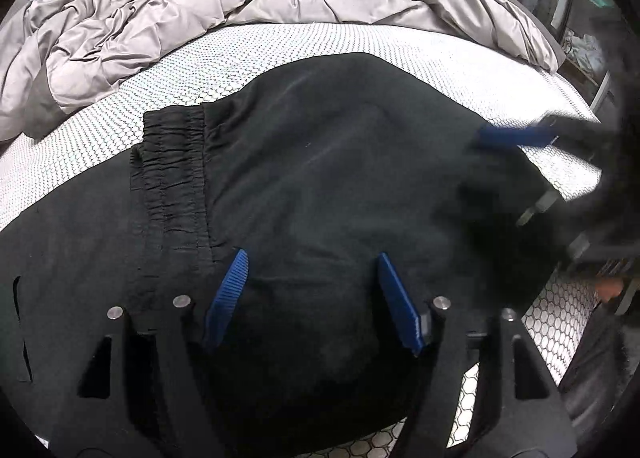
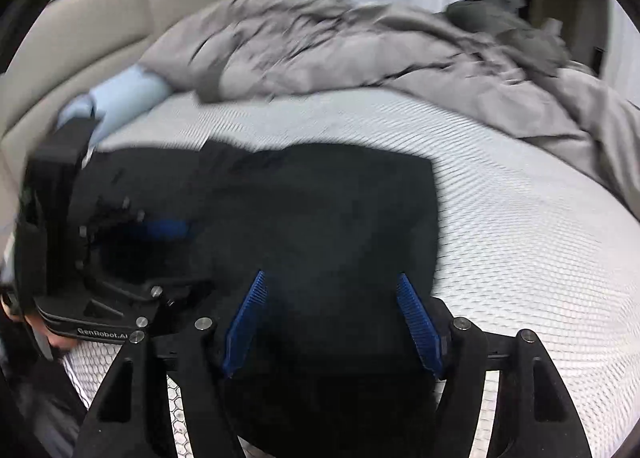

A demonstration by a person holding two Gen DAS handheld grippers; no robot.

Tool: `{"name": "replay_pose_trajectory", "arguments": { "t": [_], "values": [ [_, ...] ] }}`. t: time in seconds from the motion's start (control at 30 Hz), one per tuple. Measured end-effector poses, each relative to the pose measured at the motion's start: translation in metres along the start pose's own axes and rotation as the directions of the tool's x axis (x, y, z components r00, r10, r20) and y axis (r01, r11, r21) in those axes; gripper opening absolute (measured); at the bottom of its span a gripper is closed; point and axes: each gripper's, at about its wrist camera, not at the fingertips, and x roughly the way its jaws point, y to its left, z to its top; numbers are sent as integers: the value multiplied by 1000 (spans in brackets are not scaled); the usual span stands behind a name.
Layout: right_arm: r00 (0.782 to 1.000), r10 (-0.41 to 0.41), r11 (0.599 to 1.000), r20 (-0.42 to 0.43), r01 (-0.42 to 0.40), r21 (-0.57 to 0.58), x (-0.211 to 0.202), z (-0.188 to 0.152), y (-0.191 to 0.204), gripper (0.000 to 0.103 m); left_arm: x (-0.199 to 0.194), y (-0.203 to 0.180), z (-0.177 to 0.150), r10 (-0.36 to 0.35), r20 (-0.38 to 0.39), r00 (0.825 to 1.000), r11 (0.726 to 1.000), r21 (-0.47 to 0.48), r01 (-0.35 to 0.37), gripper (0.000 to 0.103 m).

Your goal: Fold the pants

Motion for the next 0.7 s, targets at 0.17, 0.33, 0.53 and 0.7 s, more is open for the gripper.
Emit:
{"name": "replay_pose_trajectory", "arguments": {
  "t": [0.17,0.33,0.53,0.7],
  "values": [
    [988,-109,984,-111,91,-153,35,-9,16,65,-2,5,-2,-17,-2,1000,1000,14,17,64],
    [962,-252,959,-110,233,-160,8,-30,-27,70,-21,4,-19,22,17,1000,998,62,-23,65],
    [994,-45,999,-103,44,-11,-31,-42,-63,71,-63,-1,-29,-31,118,992,999,27,28,65],
    [971,202,955,-125,-167,244,-12,-43,-93,70,-41,-26,-29,-35,47,998,996,78,31,65]
  ]
}}
